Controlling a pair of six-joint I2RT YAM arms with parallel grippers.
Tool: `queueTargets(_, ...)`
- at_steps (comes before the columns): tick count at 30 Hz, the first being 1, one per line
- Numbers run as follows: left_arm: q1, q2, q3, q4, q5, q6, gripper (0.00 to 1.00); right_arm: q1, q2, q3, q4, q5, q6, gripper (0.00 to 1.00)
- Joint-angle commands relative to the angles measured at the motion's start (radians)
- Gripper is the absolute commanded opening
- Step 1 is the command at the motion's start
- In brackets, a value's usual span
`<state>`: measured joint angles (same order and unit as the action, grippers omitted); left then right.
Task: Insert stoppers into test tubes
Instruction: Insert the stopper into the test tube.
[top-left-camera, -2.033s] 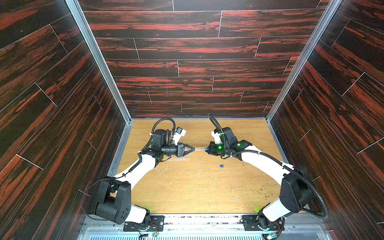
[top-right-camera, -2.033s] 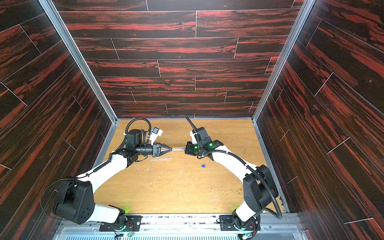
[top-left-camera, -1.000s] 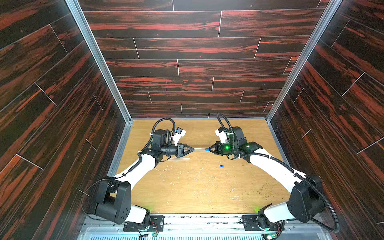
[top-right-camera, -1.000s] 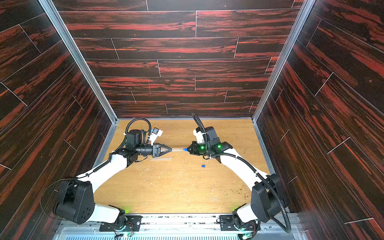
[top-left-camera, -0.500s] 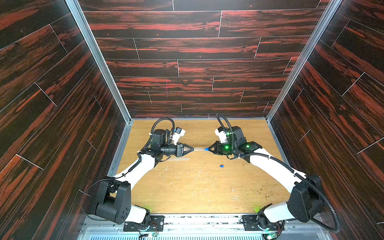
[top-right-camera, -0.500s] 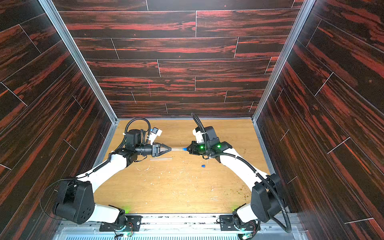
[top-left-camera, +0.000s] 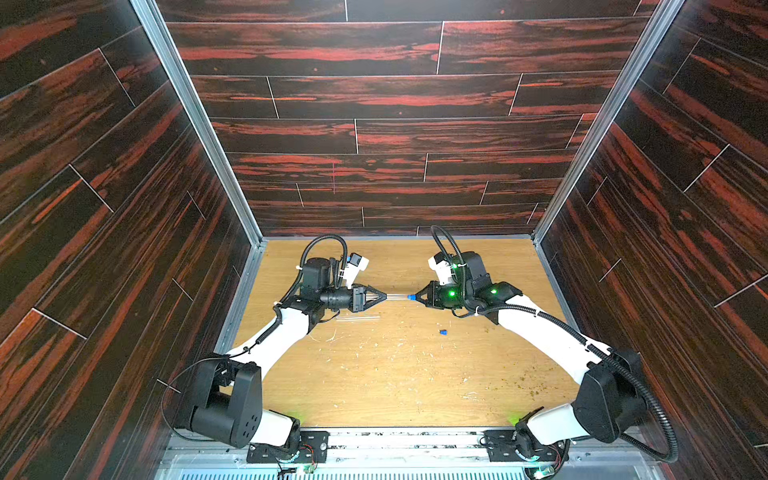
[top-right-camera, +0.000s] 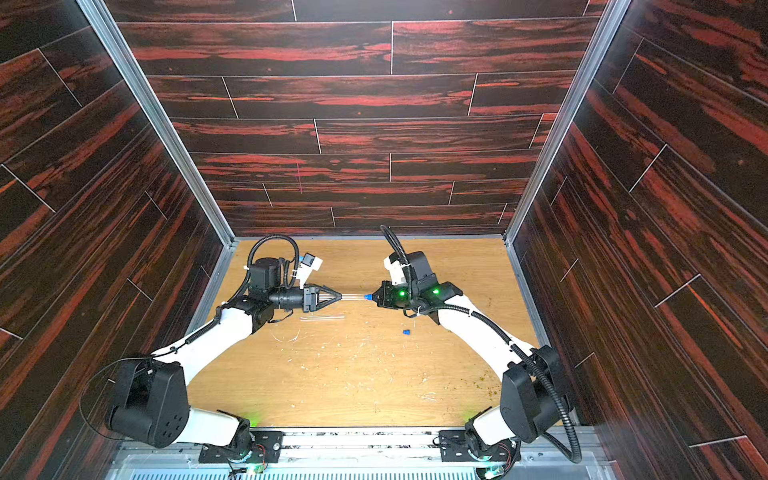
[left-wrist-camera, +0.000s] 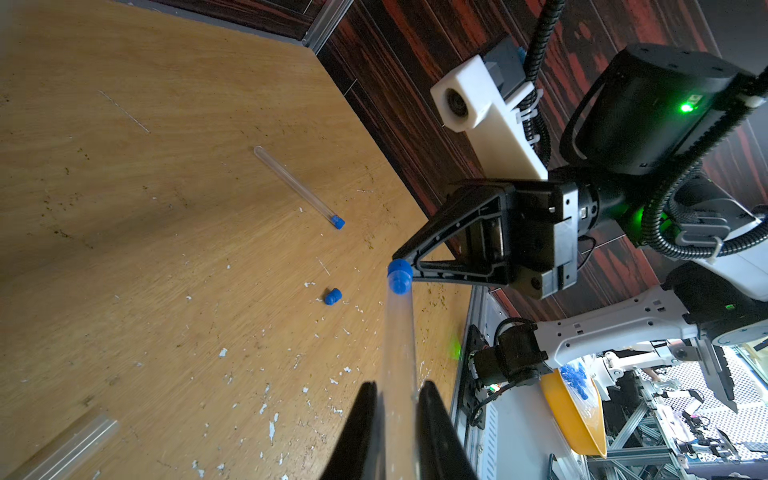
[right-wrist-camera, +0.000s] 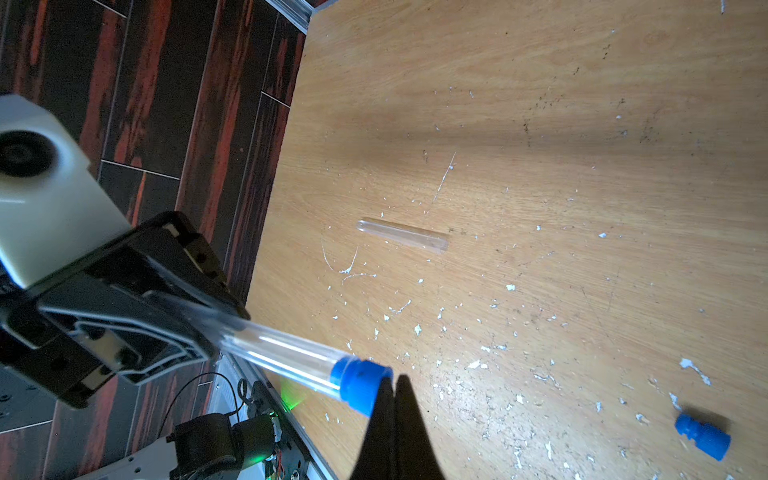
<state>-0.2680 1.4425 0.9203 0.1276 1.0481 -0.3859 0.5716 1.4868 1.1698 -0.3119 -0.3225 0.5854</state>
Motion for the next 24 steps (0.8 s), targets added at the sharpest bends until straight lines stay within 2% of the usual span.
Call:
queueTargets(1, -0.025, -0.016, 0.016, 0.030, 0.016, 0.001, 0.00, 0.060, 0.030, 0.052, 0.106, -0.152, -0.010, 0.00)
queueTargets(24, -0.037, -0.008, 0.016, 0.032, 0.018, 0.000, 0.00, 0.116, 0.068, 0.126, 0.104, -0.170, -0.031, 0.00)
